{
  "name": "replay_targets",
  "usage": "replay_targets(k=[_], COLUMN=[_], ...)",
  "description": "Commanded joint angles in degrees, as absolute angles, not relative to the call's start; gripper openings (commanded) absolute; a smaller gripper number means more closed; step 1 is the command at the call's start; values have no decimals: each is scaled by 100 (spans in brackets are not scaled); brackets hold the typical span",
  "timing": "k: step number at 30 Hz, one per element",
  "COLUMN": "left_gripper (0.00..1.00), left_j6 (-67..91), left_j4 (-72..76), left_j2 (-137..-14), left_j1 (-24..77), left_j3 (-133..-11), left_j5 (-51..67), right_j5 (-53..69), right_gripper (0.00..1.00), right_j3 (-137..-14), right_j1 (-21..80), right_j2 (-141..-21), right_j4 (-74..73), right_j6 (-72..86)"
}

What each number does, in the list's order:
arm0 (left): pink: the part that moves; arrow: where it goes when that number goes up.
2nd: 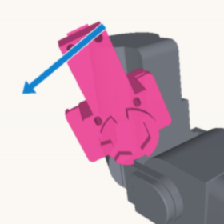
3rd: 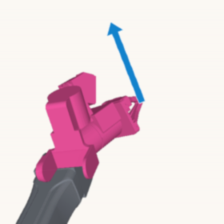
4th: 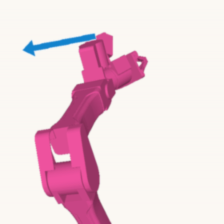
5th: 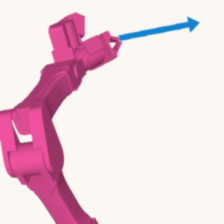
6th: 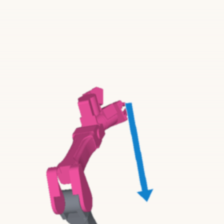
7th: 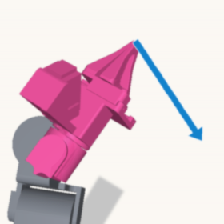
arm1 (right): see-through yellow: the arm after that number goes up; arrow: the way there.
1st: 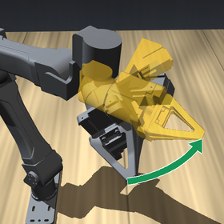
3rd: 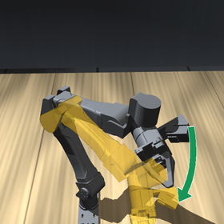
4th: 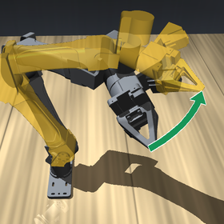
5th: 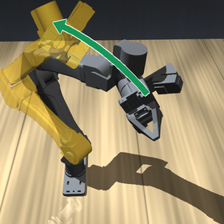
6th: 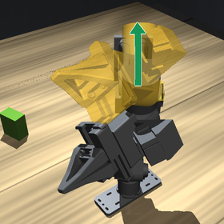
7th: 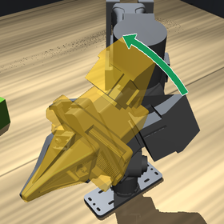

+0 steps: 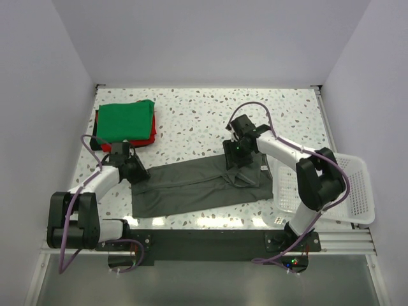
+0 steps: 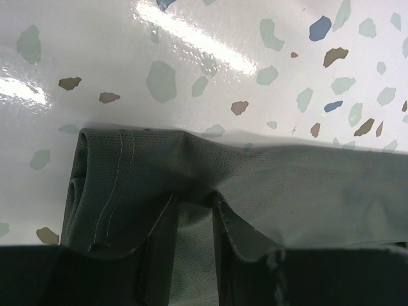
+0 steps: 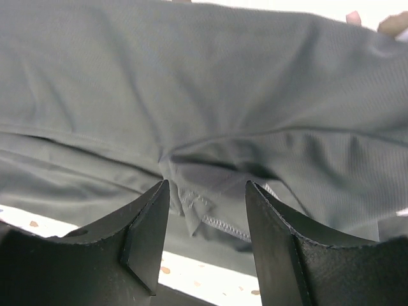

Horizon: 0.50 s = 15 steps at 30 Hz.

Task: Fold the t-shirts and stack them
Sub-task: Fold the tshirt

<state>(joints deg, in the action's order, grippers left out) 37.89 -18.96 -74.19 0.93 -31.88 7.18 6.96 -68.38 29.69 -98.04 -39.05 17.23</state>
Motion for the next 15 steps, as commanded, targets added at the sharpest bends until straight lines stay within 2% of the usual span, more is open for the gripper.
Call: replay_targets(k=[1,9,15], left_gripper=[33,33,33], left_j6=[3665,3683,3674], left_j4=[-2329,-2276,-2276], left_j2=[-7400,-7418,-7436], left_j1=[114,114,114], left_j3=[-2953,-2892,-2892], left_j5=[510,527,536], right_j5=[817,1449,1758], right_gripper=[54,54,54], right_j3=[-6838,-6522,-6495], right_j1=[2953,2962,2962], right_j2=[-9887,-9984,-10002], right_j4=[-3481,-3278,-3673], right_j6=[1556,1231,1055])
